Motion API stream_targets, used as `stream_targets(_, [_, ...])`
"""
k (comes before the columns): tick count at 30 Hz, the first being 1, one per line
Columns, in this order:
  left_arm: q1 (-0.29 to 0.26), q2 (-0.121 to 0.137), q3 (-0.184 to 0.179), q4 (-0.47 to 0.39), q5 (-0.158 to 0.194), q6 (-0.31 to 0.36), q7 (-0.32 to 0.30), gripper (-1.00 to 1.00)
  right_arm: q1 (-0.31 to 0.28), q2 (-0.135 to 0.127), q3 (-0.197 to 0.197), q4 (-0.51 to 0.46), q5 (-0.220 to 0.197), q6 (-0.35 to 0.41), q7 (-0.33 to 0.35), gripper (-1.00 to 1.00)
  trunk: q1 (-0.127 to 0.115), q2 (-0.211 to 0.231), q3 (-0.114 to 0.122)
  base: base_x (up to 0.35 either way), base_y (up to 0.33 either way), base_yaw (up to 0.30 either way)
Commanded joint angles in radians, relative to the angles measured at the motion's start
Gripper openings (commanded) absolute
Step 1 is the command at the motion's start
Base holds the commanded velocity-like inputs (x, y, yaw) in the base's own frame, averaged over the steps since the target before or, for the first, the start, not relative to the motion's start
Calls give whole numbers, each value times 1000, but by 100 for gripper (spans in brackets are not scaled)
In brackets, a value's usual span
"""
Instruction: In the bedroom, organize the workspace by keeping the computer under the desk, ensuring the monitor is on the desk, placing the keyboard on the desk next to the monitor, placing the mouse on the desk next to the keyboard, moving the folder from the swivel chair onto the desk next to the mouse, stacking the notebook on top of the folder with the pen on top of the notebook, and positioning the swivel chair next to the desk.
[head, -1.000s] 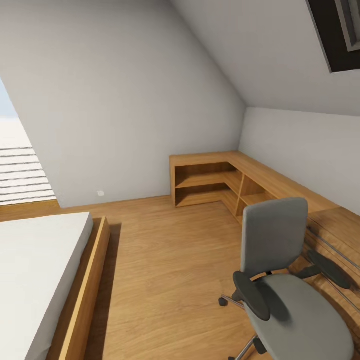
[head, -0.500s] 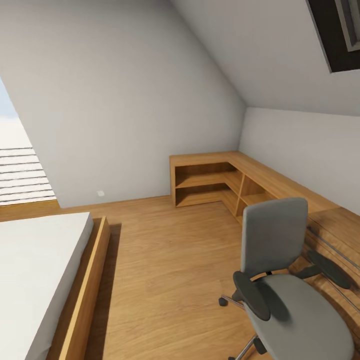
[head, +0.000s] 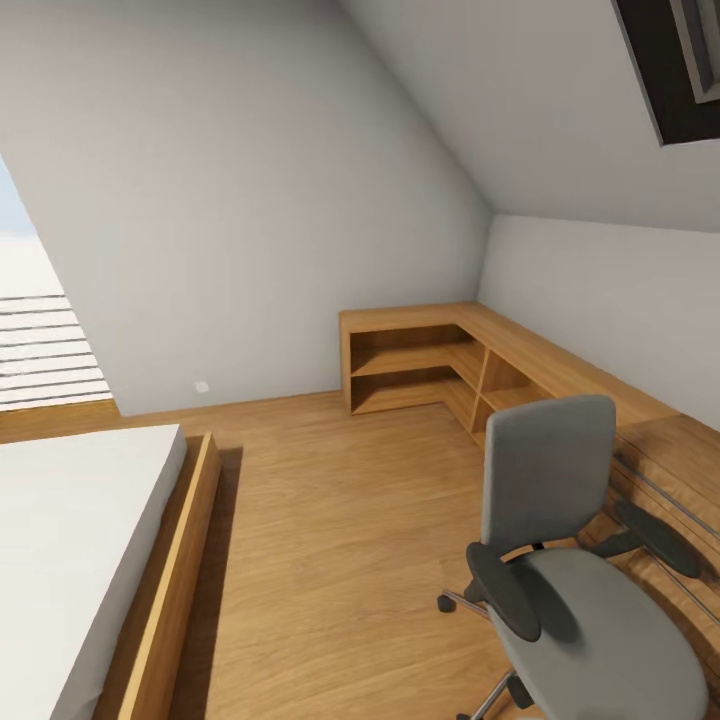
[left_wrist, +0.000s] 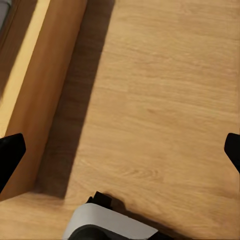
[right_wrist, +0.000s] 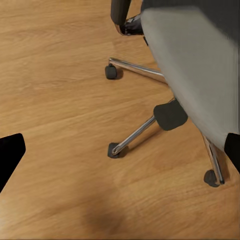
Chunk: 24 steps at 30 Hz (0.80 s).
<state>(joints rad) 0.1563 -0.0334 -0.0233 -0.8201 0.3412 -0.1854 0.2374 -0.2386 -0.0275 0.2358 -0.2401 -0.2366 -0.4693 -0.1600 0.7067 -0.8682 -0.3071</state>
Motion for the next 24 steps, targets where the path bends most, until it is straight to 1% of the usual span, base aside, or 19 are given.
stream_targets(1, [0,0,-2,1,9,-10,3,100,-2,0,10,12,-7,-21,-5,100,0,-1,-1,0,0,0])
stream_targets(2, [0,0,-1,3,9,-14,3,100,-3,1,10,25,-7,-40,-5,100,0,-1,-1,0,0,0])
stream_targets(3, [0,0,-1,7,9,-22,2,100,-4,3,11,51,-7,-77,-4,100,0,-1,-1,0,0,0])
stream_targets(7, [0,-1,-2,26,9,-32,1,100,-6,8,13,97,-7,-150,-4,100,0,-1,-1,0,0,0])
stream_targets(20, [0,-4,-3,43,8,-36,-1,100,-7,12,14,114,-7,-182,-4,100,0,-1,-1,0,0,0])
stream_targets(24, [0,-5,-3,51,8,-39,-1,100,-7,12,11,116,-7,-184,-6,100,0,-1,-1,0,0,266])
